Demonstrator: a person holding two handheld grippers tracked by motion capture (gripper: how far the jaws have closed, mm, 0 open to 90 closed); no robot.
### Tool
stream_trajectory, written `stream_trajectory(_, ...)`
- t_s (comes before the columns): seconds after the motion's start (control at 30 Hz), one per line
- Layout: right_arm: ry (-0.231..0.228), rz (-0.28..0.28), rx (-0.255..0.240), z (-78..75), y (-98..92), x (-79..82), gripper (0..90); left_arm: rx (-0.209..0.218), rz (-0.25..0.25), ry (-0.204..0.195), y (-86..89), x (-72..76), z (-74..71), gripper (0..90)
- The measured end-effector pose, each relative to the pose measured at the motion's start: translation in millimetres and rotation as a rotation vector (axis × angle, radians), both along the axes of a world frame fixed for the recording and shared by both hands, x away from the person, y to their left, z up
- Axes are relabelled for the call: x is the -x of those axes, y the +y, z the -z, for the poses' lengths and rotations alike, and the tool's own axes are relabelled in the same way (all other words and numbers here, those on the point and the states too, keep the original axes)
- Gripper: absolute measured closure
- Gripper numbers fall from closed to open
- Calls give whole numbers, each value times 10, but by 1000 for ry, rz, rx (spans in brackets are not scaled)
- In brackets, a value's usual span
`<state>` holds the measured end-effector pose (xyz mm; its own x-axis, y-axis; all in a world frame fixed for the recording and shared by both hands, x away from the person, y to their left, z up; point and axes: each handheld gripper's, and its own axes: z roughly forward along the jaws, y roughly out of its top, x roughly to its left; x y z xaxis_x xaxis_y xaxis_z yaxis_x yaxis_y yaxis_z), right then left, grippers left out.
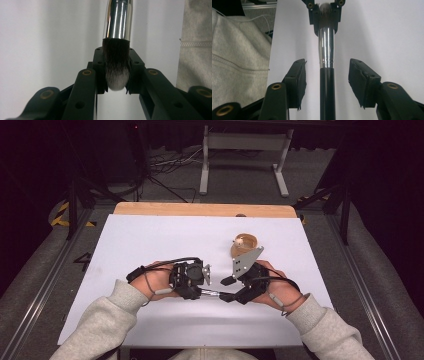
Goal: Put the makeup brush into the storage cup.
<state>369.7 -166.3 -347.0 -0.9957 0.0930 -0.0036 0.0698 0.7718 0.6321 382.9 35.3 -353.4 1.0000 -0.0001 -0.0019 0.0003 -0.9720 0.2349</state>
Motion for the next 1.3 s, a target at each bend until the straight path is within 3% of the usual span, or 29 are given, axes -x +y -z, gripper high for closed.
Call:
stream_trajectory(0.4,39,-3,150,39,183,-45,492,2,4,-7,-17,-6,25,746)
stream_trajectory(1.03,68,-11,264,139,273,-75,636,1,5,5,-36,3,30,746)
stream_trajectory(1.07,79,0,274,139,273,-66,647,-3,6,2,-38,4,25,746)
stream_trajectory(1.13,72,-16,277,152,279,-77,676,-49,60,-10,-41,-32,-12,746)
stream_trajectory(1.17,72,-16,277,152,279,-77,676,-49,60,-10,-41,-32,-12,746)
stream_trajectory(1.2,73,-17,280,154,281,-74,690,13,-8,19,-41,23,24,746)
stream_trajectory(1.3,73,-22,285,160,282,-77,731,-19,24,5,-39,-9,4,746)
